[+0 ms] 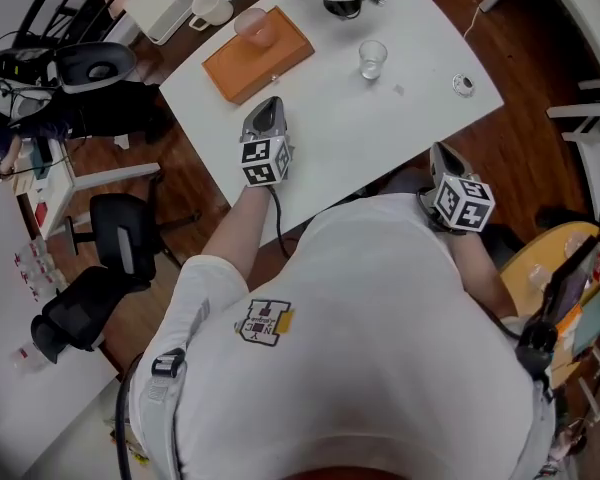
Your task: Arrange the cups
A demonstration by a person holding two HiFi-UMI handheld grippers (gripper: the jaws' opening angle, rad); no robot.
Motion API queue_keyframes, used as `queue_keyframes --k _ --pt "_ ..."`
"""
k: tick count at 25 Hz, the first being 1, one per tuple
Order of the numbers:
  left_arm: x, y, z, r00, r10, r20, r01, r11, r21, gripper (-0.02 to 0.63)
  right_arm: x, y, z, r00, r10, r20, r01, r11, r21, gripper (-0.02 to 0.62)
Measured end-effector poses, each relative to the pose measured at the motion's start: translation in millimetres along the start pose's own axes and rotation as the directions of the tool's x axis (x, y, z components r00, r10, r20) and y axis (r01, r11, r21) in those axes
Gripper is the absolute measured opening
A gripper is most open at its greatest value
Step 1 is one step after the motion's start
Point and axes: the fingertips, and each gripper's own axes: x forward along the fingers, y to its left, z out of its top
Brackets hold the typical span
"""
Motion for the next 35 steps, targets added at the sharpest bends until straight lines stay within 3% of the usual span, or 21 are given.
queue_keyframes --k 8,16,20,28,32,35 --pt "-28.2 -36.5 -44.9 0.997 -0.018 -0.080 0.016 0.999 -0.033 -0.001 35.3 23.4 18.7 0.994 0.100 -0.037 -0.105 0.983 -0.149 0.000" --pt "-48.5 -106.6 -82.9 0.982 -0.060 -0.177 0.047 0.996 -0.075 -0.001 65.6 26.9 28.7 0.966 0.212 -0.149 -0.248 0.920 -0.302 0.000" --pt "-49.6 -130.9 -88.7 0.978 -0.053 -0.200 0.037 0.996 -0.084 -0.002 82.9 35.6 31.7 0.931 0.282 -0.234 -0.354 0.856 -0.376 0.000" --pt "-54.6 -138.3 -102.7 0.969 0.065 -0.240 -0.105 0.982 -0.159 -0.002 96.6 66.9 11.7 0.822 0.389 -0.416 -0.566 0.644 -0.514 0.000" --pt "-54.5 -142.3 -104.6 0.963 0.110 -0.245 -0.157 0.970 -0.184 -0.002 103.4 63.3 3.4 0.783 0.402 -0.475 -0.618 0.594 -0.515 0.000" --pt "-50.8 -137.7 -100.1 0.966 0.118 -0.230 -0.162 0.970 -0.181 -0.002 110.3 60.9 8.9 0.795 0.391 -0.465 -0.604 0.592 -0.534 0.000"
